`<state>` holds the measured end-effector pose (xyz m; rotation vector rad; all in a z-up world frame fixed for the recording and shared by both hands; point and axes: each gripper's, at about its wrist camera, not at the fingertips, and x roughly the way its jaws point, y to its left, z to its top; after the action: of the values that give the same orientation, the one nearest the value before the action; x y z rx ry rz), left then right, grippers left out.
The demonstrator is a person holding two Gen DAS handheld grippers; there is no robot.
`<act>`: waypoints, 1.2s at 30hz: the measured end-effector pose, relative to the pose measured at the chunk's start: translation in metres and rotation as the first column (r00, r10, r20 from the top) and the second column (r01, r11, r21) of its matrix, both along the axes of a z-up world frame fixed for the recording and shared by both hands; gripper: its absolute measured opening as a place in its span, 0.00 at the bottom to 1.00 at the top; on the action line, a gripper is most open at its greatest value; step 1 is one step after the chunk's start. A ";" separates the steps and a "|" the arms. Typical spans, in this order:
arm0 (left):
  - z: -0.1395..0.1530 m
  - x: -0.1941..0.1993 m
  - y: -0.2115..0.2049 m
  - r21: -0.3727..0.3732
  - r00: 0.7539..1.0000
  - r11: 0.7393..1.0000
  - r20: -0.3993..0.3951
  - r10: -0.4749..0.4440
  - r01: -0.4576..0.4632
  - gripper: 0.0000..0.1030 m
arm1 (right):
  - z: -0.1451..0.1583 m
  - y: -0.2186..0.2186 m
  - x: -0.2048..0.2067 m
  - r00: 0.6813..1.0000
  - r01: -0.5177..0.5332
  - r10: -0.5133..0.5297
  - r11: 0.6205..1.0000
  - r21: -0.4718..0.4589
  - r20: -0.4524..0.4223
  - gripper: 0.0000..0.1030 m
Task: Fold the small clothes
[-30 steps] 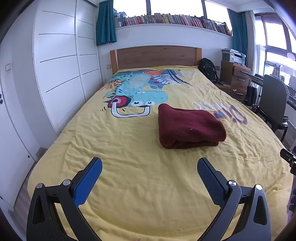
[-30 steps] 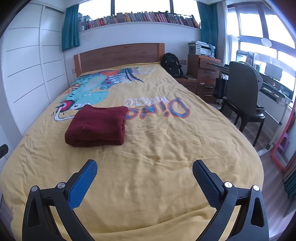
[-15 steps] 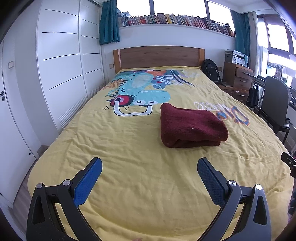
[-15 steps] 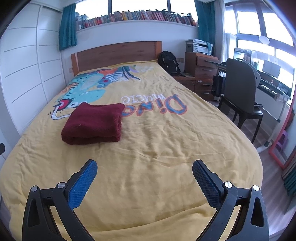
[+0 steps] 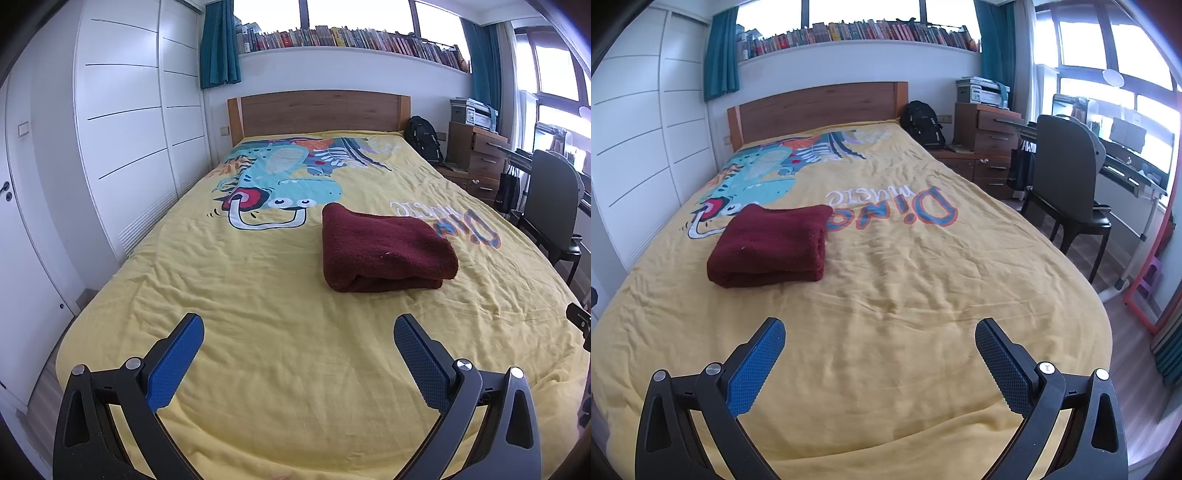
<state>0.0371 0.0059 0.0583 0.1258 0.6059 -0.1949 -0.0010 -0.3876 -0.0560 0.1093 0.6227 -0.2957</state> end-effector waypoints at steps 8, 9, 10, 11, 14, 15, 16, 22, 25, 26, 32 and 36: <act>-0.001 -0.001 0.000 -0.012 1.000 1.000 -0.005 0.003 -0.003 0.99 | -0.001 -0.002 -0.001 1.000 0.005 -0.005 1.000 0.002 0.002 1.00; -0.001 -0.001 0.000 -0.013 1.000 1.000 -0.006 0.003 -0.003 0.99 | -0.001 -0.002 -0.001 1.000 0.006 -0.006 1.000 0.003 0.002 1.00; -0.001 -0.001 0.000 -0.013 1.000 1.000 -0.007 0.003 -0.003 0.99 | -0.002 -0.003 -0.001 1.000 0.007 -0.007 1.000 0.002 0.002 1.00; -0.001 -0.001 0.000 -0.014 1.000 1.000 -0.006 0.003 -0.003 0.99 | -0.002 -0.003 -0.002 1.000 0.008 -0.008 1.000 0.001 0.002 1.00; -0.001 -0.001 0.000 -0.016 1.000 1.000 -0.005 0.001 -0.001 0.99 | -0.003 -0.004 -0.003 1.000 0.012 -0.012 1.000 -0.001 0.000 1.00; -0.002 -0.001 0.000 -0.016 1.000 1.000 -0.006 0.001 -0.001 0.99 | -0.003 -0.005 -0.004 1.000 0.013 -0.013 1.000 -0.002 0.000 1.00; -0.002 -0.001 0.000 -0.017 1.000 1.000 -0.007 0.000 0.000 0.99 | -0.004 -0.005 -0.004 1.000 0.014 -0.014 1.000 -0.003 0.000 1.00; -0.008 0.001 -0.002 -0.010 1.000 1.000 -0.017 -0.001 0.000 0.99 | -0.006 -0.006 -0.005 1.000 0.016 -0.016 1.000 -0.004 -0.002 1.00; -0.010 0.002 -0.003 -0.009 1.000 1.000 -0.023 0.000 0.000 0.99 | -0.007 -0.008 -0.004 1.000 0.019 -0.019 1.000 -0.002 -0.002 1.00; -0.010 0.002 -0.003 -0.008 1.000 1.000 -0.023 0.000 -0.001 0.99 | -0.007 -0.008 -0.005 1.000 0.021 -0.021 1.000 -0.001 -0.002 1.00; -0.013 0.002 -0.005 -0.006 1.000 1.000 -0.027 0.001 -0.001 0.99 | -0.009 -0.009 -0.005 1.000 0.023 -0.023 1.000 0.001 -0.005 1.00; -0.015 0.002 -0.004 -0.006 1.000 1.000 -0.032 0.002 -0.002 0.99 | -0.010 -0.007 -0.005 1.000 0.021 -0.021 1.000 0.001 -0.006 1.00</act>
<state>0.0395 0.0016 0.0431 0.1168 0.6367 -0.1971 -0.0060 -0.3948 -0.0662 0.1163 0.6282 -0.3161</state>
